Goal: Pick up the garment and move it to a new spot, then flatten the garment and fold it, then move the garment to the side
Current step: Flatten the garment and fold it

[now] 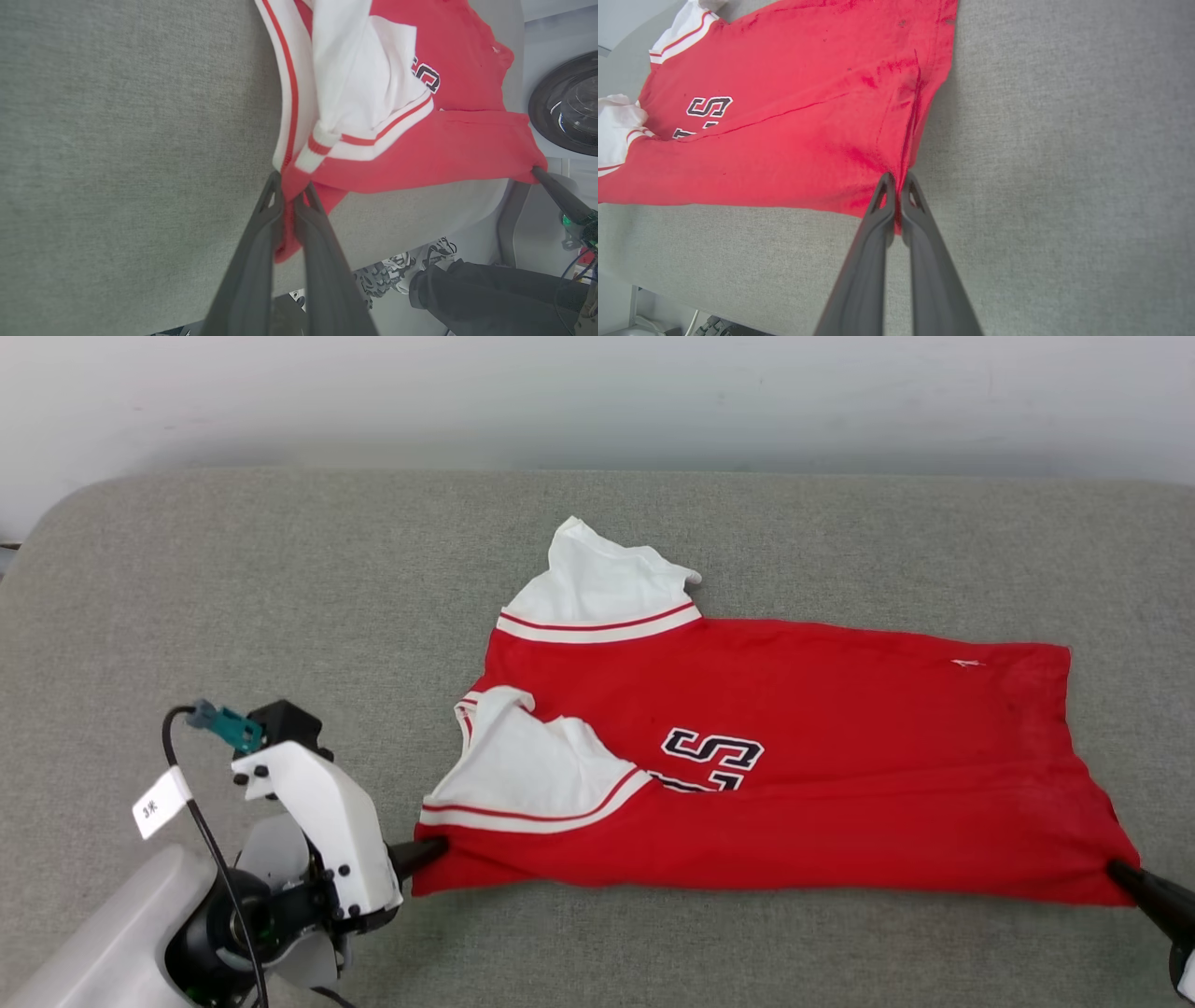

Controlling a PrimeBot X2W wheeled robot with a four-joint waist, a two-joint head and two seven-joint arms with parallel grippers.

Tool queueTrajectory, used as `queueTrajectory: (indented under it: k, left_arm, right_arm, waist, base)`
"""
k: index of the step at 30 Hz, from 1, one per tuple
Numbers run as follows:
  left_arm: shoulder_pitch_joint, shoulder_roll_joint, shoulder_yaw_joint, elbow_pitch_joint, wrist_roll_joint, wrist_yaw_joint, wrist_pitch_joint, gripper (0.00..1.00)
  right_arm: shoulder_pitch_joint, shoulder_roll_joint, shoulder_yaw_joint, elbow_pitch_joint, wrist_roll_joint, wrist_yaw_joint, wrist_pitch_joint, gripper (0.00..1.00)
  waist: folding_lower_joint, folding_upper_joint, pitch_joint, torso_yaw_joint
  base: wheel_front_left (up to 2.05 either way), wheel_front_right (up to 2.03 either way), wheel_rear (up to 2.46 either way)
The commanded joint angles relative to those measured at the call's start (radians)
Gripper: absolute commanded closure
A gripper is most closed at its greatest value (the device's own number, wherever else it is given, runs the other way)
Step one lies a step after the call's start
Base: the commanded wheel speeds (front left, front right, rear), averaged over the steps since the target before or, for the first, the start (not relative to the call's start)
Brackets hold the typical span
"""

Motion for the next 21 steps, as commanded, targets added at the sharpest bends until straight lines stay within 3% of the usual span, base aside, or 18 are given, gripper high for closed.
queueTrajectory:
  k: [1,8,21]
  left_arm:
    - [0.024,0.005,0.001,-0.008,-0.002,0.006,-0.003,1.0]
    - [0.061,-0.001,-0.01,0.006,-0.003,0.007,-0.012,1.0]
    - [0.056,-0.042,-0.052,0.134,0.02,-0.022,-0.016,1.0]
  right_arm:
    - [0.024,0.014,-0.017,-0.019,-0.014,-0.001,0.016,1.0]
    - [0.057,0.061,-0.043,-0.049,-0.057,-0.001,0.076,1.0]
    - [0.039,0.082,0.005,0.076,-0.132,-0.001,0.068,1.0]
  waist:
    - [0.0,0.0,0.002,0.002]
    - [0.0,0.0,0.008,0.001]
    - [0.0,0.0,0.022,-0.003]
  base:
    - [0.0,0.0,0.0]
    - [0.0,0.0,0.0]
    - [0.0,0.0,0.0]
